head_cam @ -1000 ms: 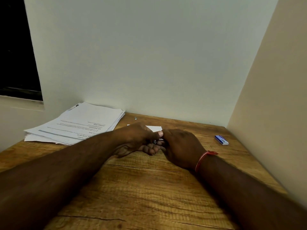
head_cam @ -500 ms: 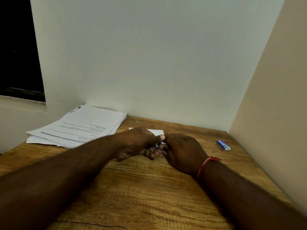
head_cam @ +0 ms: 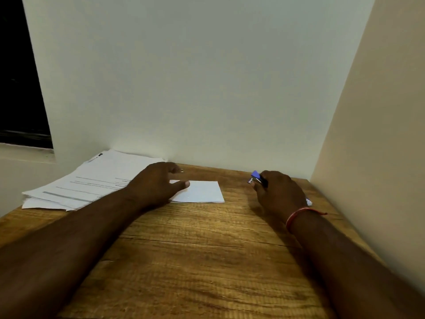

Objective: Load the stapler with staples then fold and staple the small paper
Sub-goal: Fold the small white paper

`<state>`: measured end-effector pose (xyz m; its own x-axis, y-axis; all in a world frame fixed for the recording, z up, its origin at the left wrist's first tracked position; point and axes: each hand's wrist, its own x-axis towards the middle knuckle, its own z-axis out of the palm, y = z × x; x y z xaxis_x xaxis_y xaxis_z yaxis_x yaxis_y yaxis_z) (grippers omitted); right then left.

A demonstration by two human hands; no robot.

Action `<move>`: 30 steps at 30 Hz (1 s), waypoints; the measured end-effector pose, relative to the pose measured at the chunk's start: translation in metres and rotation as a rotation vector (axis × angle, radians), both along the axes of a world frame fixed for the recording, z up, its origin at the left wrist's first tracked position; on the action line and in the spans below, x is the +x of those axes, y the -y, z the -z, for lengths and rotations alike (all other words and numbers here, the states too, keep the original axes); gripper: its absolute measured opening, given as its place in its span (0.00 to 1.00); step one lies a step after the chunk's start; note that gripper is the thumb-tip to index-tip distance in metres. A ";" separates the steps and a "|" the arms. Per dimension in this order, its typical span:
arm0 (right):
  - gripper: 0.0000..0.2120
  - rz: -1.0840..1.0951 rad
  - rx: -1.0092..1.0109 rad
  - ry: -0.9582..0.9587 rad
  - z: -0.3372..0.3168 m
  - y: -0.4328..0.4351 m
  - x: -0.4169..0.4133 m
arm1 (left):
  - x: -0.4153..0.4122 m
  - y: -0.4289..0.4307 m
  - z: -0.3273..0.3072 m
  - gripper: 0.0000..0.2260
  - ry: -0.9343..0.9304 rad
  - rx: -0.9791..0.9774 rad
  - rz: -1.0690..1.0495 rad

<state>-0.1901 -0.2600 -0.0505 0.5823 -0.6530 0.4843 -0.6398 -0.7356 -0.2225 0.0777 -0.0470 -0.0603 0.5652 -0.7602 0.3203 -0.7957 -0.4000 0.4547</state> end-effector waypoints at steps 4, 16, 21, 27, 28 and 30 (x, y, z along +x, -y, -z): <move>0.13 0.050 0.085 -0.046 0.000 0.008 -0.003 | 0.003 0.006 0.009 0.35 0.083 0.202 -0.025; 0.13 0.037 0.178 -0.115 0.003 0.008 -0.009 | -0.015 -0.004 -0.008 0.38 0.086 0.263 0.019; 0.18 0.034 0.126 -0.013 0.001 0.003 -0.007 | -0.014 -0.003 -0.009 0.42 -0.115 0.251 0.051; 0.24 -0.082 0.011 0.108 -0.003 -0.019 0.001 | -0.028 -0.007 -0.017 0.32 -0.209 0.226 0.105; 0.24 -0.115 0.036 0.138 -0.002 -0.024 0.003 | -0.027 -0.008 -0.016 0.28 -0.186 0.165 0.105; 0.22 -0.188 0.131 0.209 -0.001 -0.034 0.006 | -0.025 -0.007 -0.012 0.16 -0.181 0.022 0.114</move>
